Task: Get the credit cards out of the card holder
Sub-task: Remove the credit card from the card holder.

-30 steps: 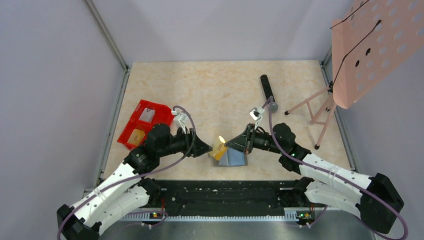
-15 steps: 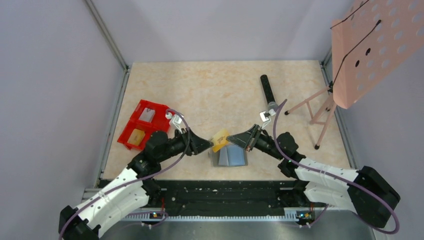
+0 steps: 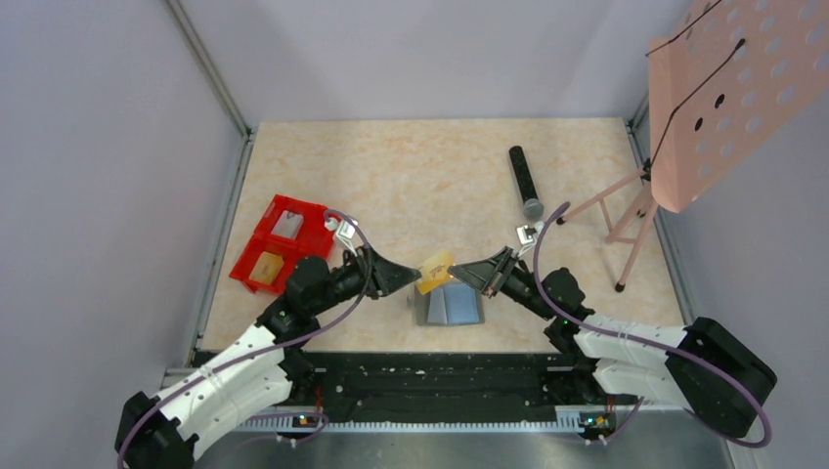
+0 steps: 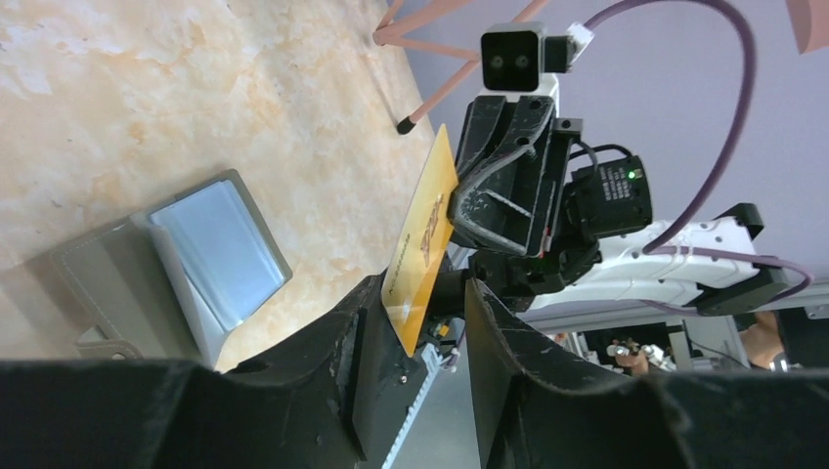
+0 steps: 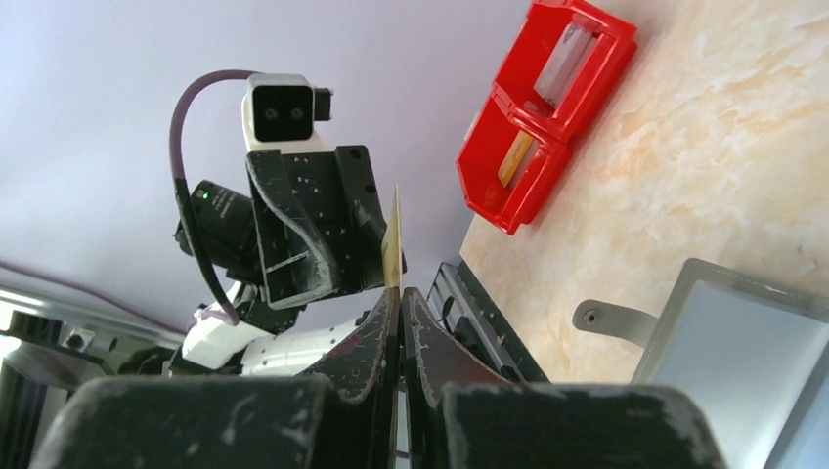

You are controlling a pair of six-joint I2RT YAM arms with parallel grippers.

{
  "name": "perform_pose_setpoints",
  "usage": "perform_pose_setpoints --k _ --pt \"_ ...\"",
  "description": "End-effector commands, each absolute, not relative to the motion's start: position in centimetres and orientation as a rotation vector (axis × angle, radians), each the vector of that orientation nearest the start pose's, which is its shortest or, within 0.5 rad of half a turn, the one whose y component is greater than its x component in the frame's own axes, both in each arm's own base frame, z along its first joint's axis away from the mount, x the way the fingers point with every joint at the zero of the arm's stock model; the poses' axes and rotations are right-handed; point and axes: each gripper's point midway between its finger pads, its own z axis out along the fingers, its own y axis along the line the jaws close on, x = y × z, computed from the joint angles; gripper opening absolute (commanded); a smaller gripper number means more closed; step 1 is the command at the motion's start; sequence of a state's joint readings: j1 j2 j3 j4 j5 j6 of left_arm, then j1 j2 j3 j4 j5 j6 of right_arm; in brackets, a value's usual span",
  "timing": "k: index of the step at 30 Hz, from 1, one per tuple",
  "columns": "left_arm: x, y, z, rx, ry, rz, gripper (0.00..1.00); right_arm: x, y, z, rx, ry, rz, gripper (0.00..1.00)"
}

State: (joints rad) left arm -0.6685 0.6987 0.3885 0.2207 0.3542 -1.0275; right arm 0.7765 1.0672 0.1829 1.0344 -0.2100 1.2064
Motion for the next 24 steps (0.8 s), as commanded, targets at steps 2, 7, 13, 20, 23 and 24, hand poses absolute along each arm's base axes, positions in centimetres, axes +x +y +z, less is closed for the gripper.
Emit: perform_pose_setpoints --k 2,7,13,20,23,24 --pt "17.0 -26.0 23.7 -0.03 1.842 -1.605 0.43 19.2 27.2 22.7 0.238 1.58 1.721 0.0" --pt "17.0 -26.3 23.3 -0.046 1.846 -1.636 0.41 19.5 26.8 22.3 0.273 1.585 1.701 0.0" --pt "17.0 -26.8 22.8 -0.039 1.865 -1.659 0.33 19.6 26.8 21.8 0.293 1.606 1.689 0.0" --pt "17.1 -26.7 23.0 -0.039 1.852 -1.657 0.14 19.7 26.9 20.9 0.308 1.64 1.678 0.0" --pt "17.2 -26.6 22.9 -0.045 1.848 -1.643 0.1 19.7 27.1 20.5 0.306 1.66 1.678 0.0" --pt "17.2 -26.6 23.0 -0.044 1.846 -1.64 0.07 19.7 27.2 20.5 0.303 1.665 1.681 0.0"
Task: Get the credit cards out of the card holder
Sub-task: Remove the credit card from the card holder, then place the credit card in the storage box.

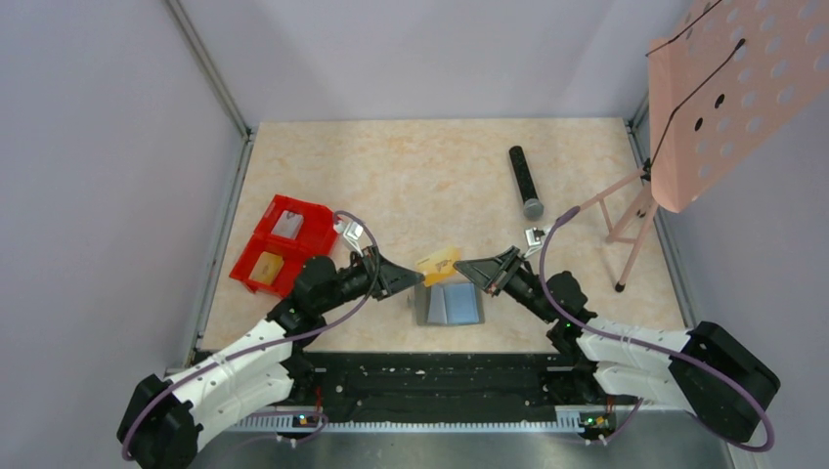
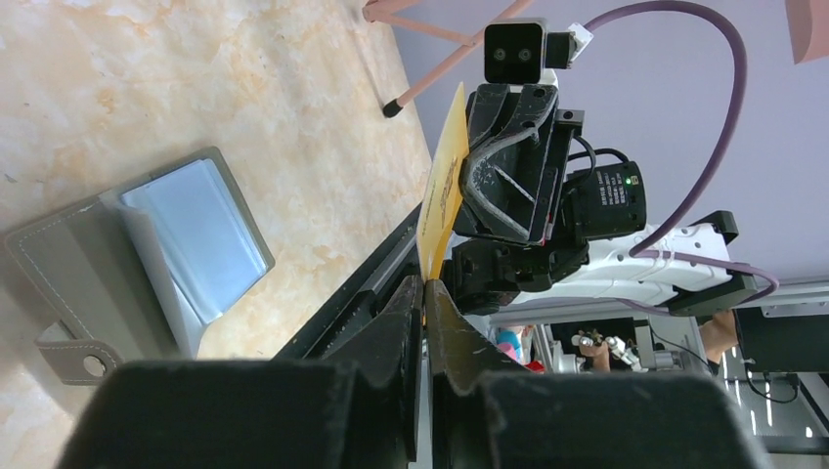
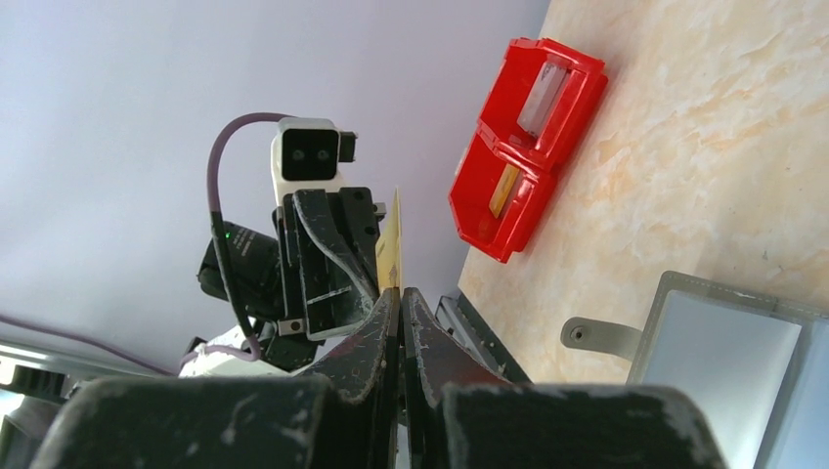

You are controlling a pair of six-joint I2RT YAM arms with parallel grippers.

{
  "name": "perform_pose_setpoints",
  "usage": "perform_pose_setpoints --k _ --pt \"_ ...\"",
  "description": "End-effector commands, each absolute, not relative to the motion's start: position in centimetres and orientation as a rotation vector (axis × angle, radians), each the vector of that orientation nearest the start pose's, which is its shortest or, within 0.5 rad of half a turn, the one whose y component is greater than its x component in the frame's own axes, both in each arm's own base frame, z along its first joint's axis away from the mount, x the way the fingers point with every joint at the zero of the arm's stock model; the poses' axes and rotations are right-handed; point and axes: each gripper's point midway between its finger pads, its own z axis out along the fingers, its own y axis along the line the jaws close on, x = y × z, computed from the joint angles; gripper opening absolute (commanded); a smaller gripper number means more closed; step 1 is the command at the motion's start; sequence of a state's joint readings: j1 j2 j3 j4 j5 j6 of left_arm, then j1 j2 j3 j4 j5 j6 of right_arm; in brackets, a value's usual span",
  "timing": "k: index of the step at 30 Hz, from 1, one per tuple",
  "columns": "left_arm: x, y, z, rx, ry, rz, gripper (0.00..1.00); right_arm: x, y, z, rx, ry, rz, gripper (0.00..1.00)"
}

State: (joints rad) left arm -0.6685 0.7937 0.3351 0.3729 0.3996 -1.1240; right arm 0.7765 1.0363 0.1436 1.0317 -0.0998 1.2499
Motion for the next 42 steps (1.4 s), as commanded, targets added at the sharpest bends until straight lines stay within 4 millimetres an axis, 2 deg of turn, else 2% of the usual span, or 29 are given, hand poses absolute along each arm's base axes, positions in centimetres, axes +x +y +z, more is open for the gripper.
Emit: perform_pose_setpoints --k 1,3,10,16,18,21,22,27,31,36,42 --pt "17.2 -26.5 23.0 -0.041 1.842 -1.638 0.04 19.6 27.2 20.3 0.303 1.67 1.684 0.0" --pt "17.3 -26.5 23.2 -0.04 1.837 -1.629 0.0 19.5 27.3 20.2 0.299 1.674 1.687 0.01" --pt "18.3 -25.3 23.3 -0.087 1.829 -1.518 0.0 19.7 26.9 20.1 0.303 1.685 1.648 0.27" --pt "19.3 -23.6 23.9 -0.123 1.817 -1.419 0.0 19.9 26.0 20.2 0.301 1.7 1.562 0.57" --pt "19.8 -22.9 24.0 -0.14 1.827 -1.37 0.0 19.9 25.6 20.2 0.302 1.705 1.535 0.7" --pt "20.9 -21.2 24.5 -0.162 1.828 -1.279 0.0 19.9 25.1 19.9 0.309 1.723 1.493 0.97" --pt "21.5 -20.2 25.1 -0.183 1.82 -1.224 0.0 19.8 24.9 19.8 0.308 1.73 1.481 0.99" --pt "24.1 -14.7 25.4 -0.353 1.876 -0.943 0.0 19.7 24.4 18.6 0.311 1.764 1.439 0.99" --pt "25.1 -10.8 25.5 -0.463 1.924 -0.772 0.0 19.5 24.3 18.0 0.304 1.779 1.424 0.99" --pt "25.1 -6.1 26.2 -0.6 1.907 -0.593 0.0 19.5 24.3 17.2 0.289 1.806 1.395 0.99" --pt "24.4 -2.3 25.5 -0.741 1.943 -0.455 0.0 19.5 24.3 16.6 0.232 1.84 1.346 0.99"
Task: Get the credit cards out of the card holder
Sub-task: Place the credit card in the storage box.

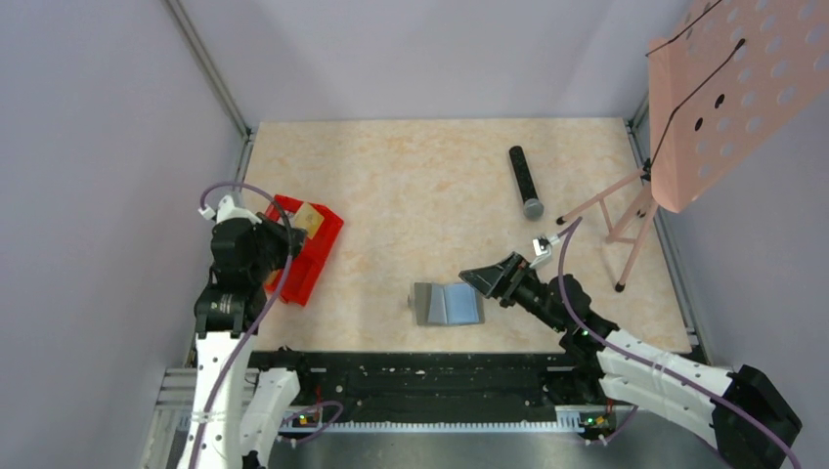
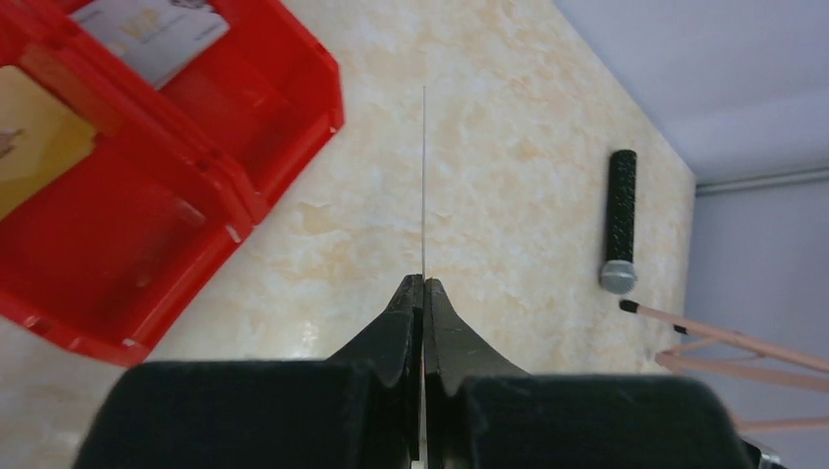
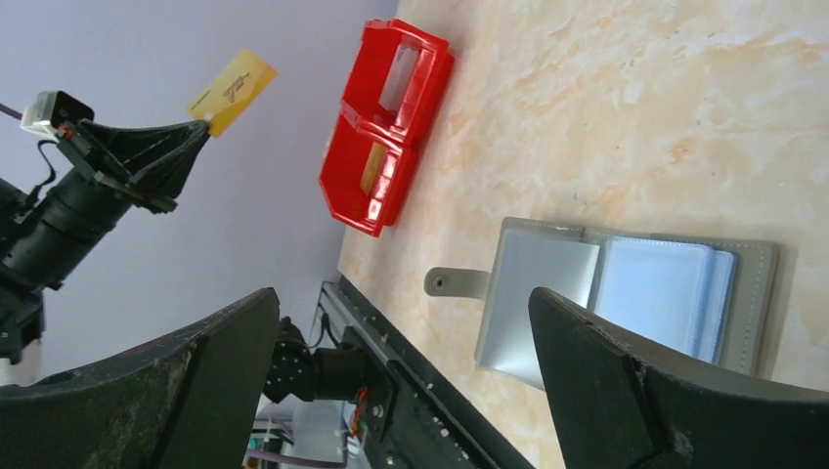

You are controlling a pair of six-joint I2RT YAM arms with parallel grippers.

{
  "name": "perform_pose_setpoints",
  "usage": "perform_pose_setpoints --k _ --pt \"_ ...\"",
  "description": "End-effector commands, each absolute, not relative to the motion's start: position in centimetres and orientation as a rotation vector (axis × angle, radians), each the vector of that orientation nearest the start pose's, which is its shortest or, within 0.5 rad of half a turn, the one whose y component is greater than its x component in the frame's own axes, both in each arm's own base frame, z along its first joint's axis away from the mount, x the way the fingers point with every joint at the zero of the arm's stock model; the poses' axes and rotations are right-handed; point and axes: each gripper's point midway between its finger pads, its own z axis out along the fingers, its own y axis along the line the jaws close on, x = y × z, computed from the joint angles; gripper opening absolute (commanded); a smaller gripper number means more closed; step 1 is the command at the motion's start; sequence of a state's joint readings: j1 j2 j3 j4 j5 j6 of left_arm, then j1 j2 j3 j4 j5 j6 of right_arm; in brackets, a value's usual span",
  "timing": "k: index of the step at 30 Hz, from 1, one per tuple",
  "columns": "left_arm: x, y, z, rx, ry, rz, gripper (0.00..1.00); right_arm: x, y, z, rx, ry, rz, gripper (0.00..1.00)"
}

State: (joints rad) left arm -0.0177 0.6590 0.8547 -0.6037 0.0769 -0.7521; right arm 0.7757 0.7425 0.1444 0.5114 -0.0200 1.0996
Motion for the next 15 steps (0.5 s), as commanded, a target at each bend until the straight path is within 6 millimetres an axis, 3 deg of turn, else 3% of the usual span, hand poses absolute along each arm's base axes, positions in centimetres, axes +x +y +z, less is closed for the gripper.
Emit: perform_pose_setpoints --k 1,15 --pt "24.3 -1.7 25.3 -0.763 1.952 -0.431 0.0 19.5 24.3 16.5 0.225 1.849 1.33 0.99" --pt "23.0 4.0 21.2 -1.018 2.017 -0.264 0.0 19.4 24.8 15.8 0.106 1.921 1.258 0.99"
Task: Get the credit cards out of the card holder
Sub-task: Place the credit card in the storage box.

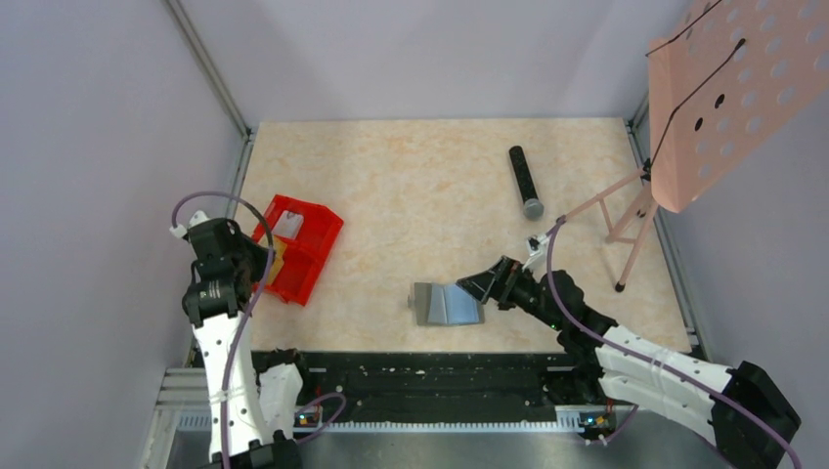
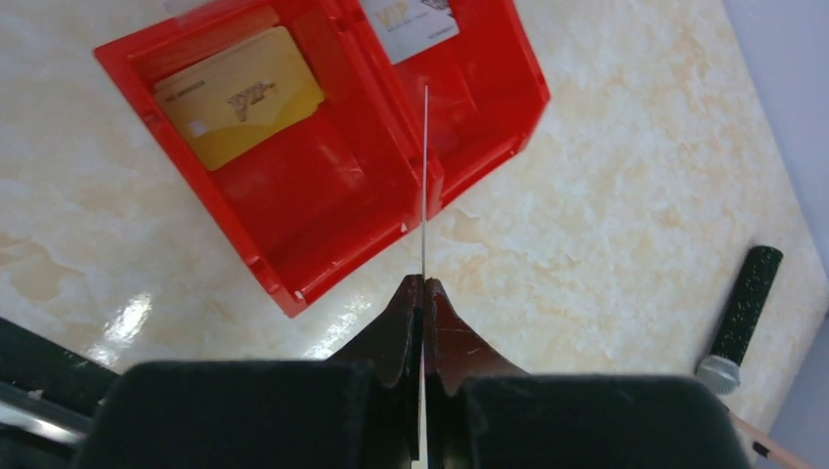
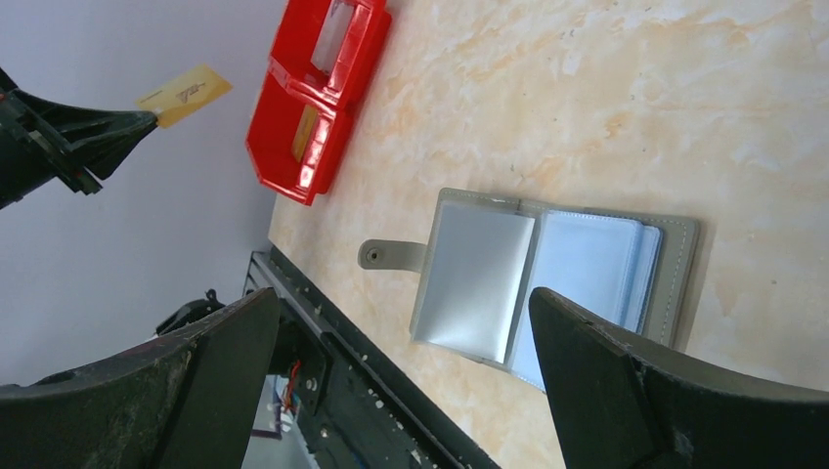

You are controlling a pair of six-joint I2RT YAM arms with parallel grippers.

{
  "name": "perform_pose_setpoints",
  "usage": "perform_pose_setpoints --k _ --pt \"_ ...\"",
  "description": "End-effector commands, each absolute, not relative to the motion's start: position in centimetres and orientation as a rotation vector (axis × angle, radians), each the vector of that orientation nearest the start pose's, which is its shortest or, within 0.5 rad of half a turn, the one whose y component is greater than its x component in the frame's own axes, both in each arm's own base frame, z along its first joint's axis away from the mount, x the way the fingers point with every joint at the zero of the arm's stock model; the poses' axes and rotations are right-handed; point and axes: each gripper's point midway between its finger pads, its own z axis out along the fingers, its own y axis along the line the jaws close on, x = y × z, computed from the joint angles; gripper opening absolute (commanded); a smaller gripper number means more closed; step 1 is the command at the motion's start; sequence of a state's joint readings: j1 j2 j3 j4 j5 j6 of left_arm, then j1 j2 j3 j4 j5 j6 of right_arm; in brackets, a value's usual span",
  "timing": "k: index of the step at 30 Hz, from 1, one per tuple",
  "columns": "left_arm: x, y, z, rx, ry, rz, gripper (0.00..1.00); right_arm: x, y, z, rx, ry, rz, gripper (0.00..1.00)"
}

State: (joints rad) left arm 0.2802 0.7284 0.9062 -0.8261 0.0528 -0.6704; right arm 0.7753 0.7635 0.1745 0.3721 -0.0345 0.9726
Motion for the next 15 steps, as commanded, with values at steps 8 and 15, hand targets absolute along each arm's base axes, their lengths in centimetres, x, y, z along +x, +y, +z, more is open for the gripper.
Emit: perform_pose_setpoints --k 8,15 --pt "22.5 6.6 19.1 -1.123 2.041 -0.189 0.0 19.2 24.9 15.6 0.048 1.949 1.227 0.99" --pt "23.6 8.3 17.4 -1.213 2.028 -0.194 0.0 19.1 25.0 16.2 0.014 1.95 1.227 0.99"
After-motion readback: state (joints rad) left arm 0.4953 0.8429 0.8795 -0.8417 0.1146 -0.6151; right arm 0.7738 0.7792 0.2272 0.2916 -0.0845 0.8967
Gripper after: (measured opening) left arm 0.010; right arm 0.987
